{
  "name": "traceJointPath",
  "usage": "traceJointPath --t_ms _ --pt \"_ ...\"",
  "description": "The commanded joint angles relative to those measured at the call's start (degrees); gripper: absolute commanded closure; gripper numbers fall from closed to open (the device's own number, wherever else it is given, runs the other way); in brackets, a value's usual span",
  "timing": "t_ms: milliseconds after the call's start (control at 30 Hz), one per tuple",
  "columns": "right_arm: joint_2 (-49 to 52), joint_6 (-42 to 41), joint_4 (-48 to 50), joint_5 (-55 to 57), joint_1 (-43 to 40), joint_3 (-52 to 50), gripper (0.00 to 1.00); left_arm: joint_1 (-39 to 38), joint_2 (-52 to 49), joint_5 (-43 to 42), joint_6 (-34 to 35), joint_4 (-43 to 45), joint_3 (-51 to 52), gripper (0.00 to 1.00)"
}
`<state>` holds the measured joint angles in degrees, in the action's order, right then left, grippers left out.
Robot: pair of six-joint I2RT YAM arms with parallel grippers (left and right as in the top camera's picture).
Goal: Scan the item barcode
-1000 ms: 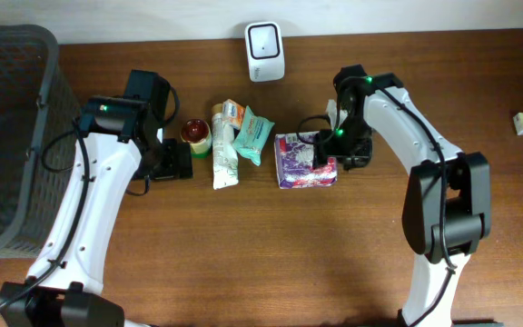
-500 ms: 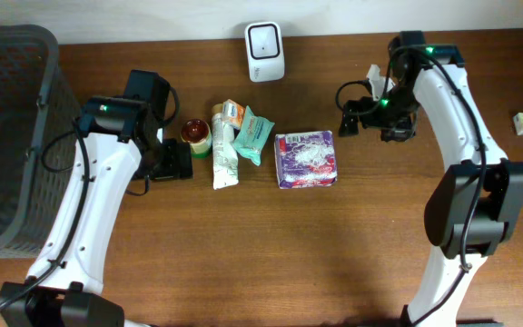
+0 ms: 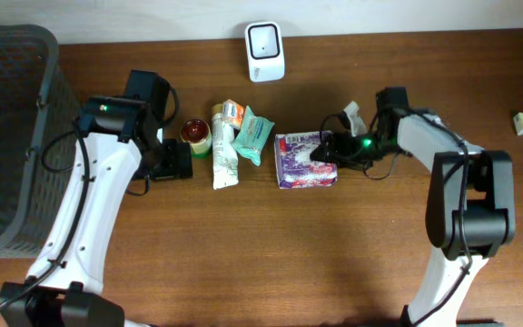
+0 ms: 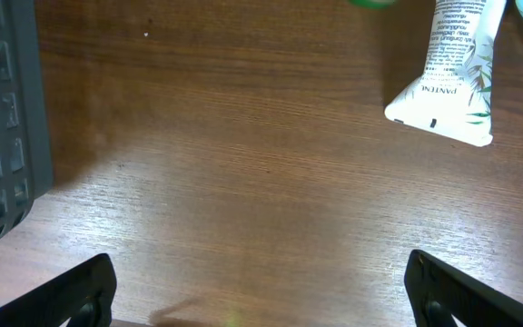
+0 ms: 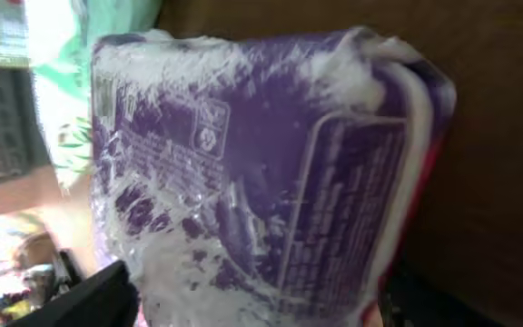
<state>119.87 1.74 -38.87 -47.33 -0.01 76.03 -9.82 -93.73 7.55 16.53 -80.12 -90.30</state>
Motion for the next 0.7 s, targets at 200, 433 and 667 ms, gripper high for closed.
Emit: traceJointPath --t_ms 200,433,667 --pt "-1.3 -4.0 -1.5 -2.1 0.0 1.3 0.96 0.2 0.9 0.4 0.6 0.0 0.3 0.01" --pt "-13.0 -3.8 -0.7 -1.3 4.3 8.8 0.96 0.2 0.9 0.4 0.6 0.0 0.3 0.01" --pt "-21.4 -10.3 12.0 16.8 11.7 8.8 0.96 0.2 0.9 0.4 0.6 0.0 0.3 0.01"
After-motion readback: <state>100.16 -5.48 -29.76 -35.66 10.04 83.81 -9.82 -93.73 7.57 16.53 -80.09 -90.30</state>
